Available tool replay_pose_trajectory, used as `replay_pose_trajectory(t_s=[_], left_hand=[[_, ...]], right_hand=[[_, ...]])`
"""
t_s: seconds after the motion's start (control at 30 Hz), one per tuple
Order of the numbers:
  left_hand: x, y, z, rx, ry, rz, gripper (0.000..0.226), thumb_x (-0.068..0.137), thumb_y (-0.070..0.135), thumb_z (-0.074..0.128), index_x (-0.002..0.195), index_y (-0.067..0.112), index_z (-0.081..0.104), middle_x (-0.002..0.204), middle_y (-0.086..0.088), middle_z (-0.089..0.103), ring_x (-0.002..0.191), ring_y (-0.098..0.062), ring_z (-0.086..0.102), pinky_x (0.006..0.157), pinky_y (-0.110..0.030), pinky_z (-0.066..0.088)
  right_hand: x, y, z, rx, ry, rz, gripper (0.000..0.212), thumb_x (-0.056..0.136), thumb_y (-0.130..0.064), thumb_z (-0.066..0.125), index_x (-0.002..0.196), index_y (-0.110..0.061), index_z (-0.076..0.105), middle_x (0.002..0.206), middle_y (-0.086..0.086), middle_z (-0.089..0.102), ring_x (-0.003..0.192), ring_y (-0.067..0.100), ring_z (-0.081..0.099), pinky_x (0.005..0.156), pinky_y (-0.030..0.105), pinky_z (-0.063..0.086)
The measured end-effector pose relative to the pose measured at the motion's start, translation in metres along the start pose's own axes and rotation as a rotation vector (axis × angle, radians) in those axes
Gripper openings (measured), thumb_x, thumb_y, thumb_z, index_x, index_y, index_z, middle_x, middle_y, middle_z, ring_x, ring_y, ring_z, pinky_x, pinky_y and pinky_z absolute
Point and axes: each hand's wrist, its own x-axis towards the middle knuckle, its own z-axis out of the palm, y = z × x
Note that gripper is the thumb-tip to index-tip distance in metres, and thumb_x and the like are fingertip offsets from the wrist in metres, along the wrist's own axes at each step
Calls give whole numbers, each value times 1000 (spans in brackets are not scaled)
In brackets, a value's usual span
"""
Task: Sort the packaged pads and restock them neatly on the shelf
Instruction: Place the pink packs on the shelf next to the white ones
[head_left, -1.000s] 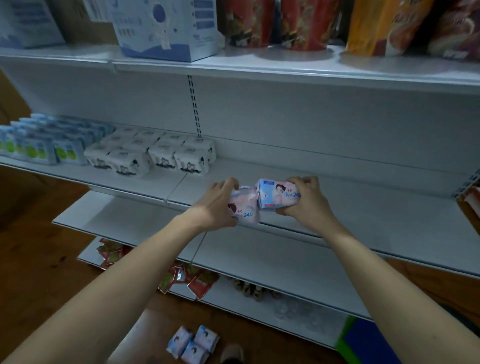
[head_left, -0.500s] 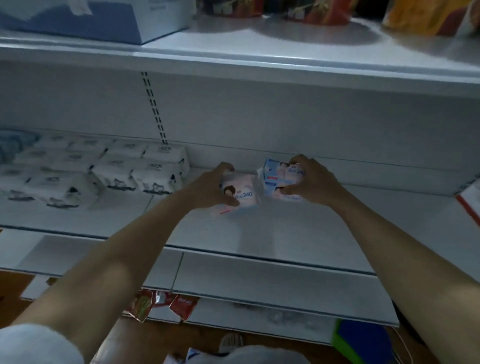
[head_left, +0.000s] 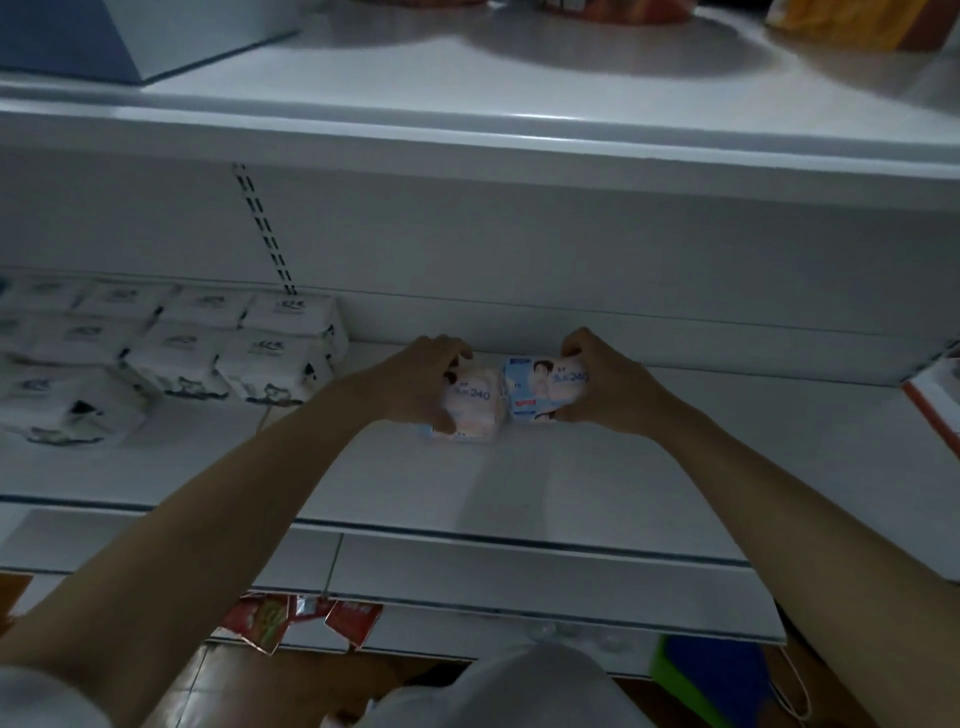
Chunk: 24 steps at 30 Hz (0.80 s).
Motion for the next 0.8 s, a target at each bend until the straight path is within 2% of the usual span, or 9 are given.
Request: replay_pose_trajectory(t_s=[0.1,0.2,0.3,0.4,0.47,0.57,0.67,0.73,0.8], left_hand=[[-2,-5,10,78,137,57,93,50,38,93,127,7,51,117,-10,49,104,-25,43,88,-32,36],[-9,-4,17,20,147,33,97,43,57,84,123,17,49,113,-2,42,104,-21,38,87,-33,37],[-17,3,12,-132,15,-19,80,57,42,91,121,28,46,112,3,43,102,-16,41,81,-30,42],[-23,5,6,-209,-106,2,58,64,42,88,103,34,47,105,-1,56,90,-23,55,71,-36,47],[-26,7,5,-219,-182,-24,65,62,43,88,108,36,44,110,0,57,94,-22,59,76,-39,53],[-27,14,13,-205,-251,-70,86,64,36,90,130,32,36,120,3,54,104,-16,59,88,-35,53],[-26,16,14,-218,-239,-91,74,70,34,87,132,25,46,116,8,59,102,-14,60,85,-28,51],[-27,18,8,-284,-238,-104,59,76,42,77,128,22,55,110,6,67,98,-16,65,84,-30,53],[-26,21,3,-232,-121,-122,56,88,45,63,133,11,56,118,-2,65,107,-21,61,92,-32,46]], right_hand=[[0,7,4,23,20,-1,67,65,-29,88,117,-24,45,114,-5,52,95,15,55,72,28,40],[2,14,1,12,20,-4,68,65,-29,87,121,-24,48,115,-3,51,100,17,55,74,27,38],[1,17,2,-16,-21,1,68,66,-32,87,122,-23,48,115,0,50,100,18,54,76,28,40],[-3,20,5,0,-67,6,68,66,-33,87,119,-25,45,114,1,47,99,21,55,79,32,46],[-5,20,5,11,-74,2,68,66,-31,87,118,-25,44,114,2,46,98,23,55,81,34,49],[-7,18,4,19,-90,-1,68,67,-28,87,119,-23,43,115,3,44,97,22,55,77,32,47],[-7,18,5,22,-92,-3,69,68,-29,86,121,-23,43,115,3,43,97,22,55,75,30,45],[-6,21,4,20,-88,5,69,69,-31,86,122,-23,43,115,3,44,97,21,54,74,30,43],[-4,23,3,28,-94,20,69,70,-34,85,124,-24,44,114,3,47,98,20,54,73,29,41]])
